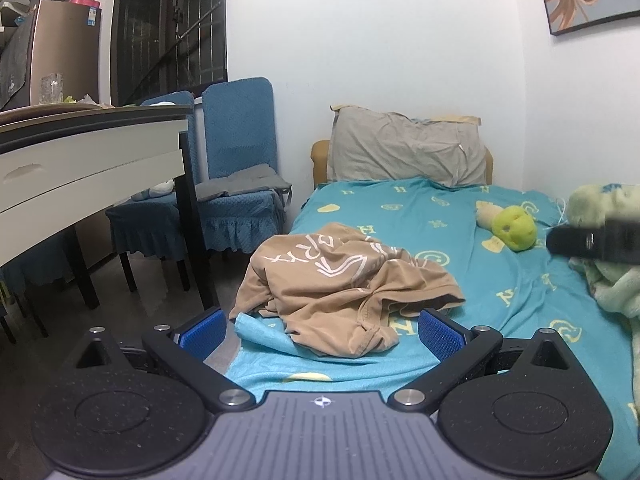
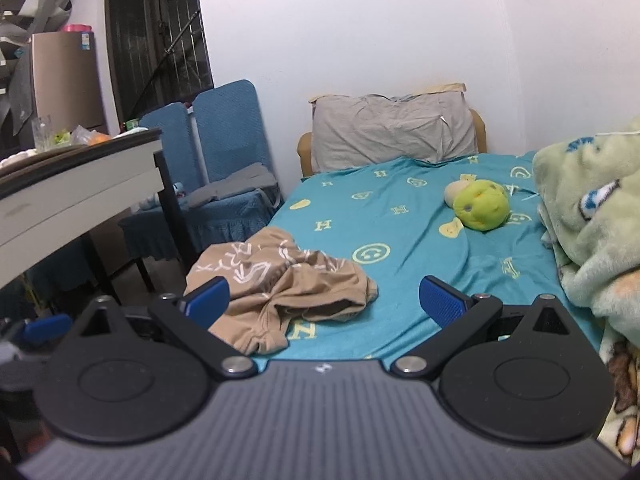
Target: Fold clothes
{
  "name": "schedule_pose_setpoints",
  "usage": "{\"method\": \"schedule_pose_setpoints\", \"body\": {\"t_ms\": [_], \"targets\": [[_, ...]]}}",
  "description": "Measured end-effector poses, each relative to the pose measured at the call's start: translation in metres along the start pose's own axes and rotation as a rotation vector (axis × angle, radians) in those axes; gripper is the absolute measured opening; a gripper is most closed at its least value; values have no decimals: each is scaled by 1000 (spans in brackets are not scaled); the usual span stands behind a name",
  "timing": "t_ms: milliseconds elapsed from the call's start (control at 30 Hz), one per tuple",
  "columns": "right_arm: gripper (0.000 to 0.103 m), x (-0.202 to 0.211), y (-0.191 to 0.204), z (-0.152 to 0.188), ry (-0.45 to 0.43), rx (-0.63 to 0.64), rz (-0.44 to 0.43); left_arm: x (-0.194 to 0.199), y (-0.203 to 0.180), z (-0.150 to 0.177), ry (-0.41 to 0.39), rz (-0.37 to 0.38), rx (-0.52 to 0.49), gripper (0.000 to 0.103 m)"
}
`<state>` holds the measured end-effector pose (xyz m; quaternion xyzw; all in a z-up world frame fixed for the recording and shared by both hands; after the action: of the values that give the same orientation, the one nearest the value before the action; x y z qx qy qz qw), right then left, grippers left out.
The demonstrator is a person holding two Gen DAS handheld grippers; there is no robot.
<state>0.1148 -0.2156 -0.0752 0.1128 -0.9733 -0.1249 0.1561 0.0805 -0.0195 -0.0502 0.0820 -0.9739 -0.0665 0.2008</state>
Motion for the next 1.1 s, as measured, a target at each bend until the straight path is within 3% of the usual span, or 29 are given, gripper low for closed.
{"method": "schedule_pose_setpoints", "body": {"t_ms": [300, 467, 633, 833, 900, 1033, 1100], "targets": [[103, -28, -19, -40, 54, -53, 18, -40, -28, 14, 104, 16, -111, 103], [103, -51, -41, -20, 100, -64, 43, -80, -49, 17, 179, 32, -193, 103], [103, -72, -71, 9, 170, -171, 53, -131, -68, 17, 201, 68, -355, 98], [103, -103, -84, 23, 189, -231, 15, -173, -97, 45, 161, 185, -576, 87], [102, -114, -88, 32, 205, -243, 7, -184, -105, 62, 177, 239, -622, 77], [100, -135, -94, 48, 242, -253, 1, -199, -115, 64, 148, 269, -584, 72], [100, -145, -97, 54, 254, -249, 3, -207, -120, 62, 146, 271, -574, 58]]}}
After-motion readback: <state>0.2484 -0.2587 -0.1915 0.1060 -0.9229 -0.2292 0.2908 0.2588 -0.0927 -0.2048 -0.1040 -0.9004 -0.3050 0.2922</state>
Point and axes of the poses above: each gripper's, at about its wrist camera, not at the fingertips, and x roughly against the way its jaws point, y to its left, z to its underside, the point moved 8 cm from there along -x, roughly the way its jaws point, and after that the axes turned 11 degrees about -z, right-handed, at the moved point
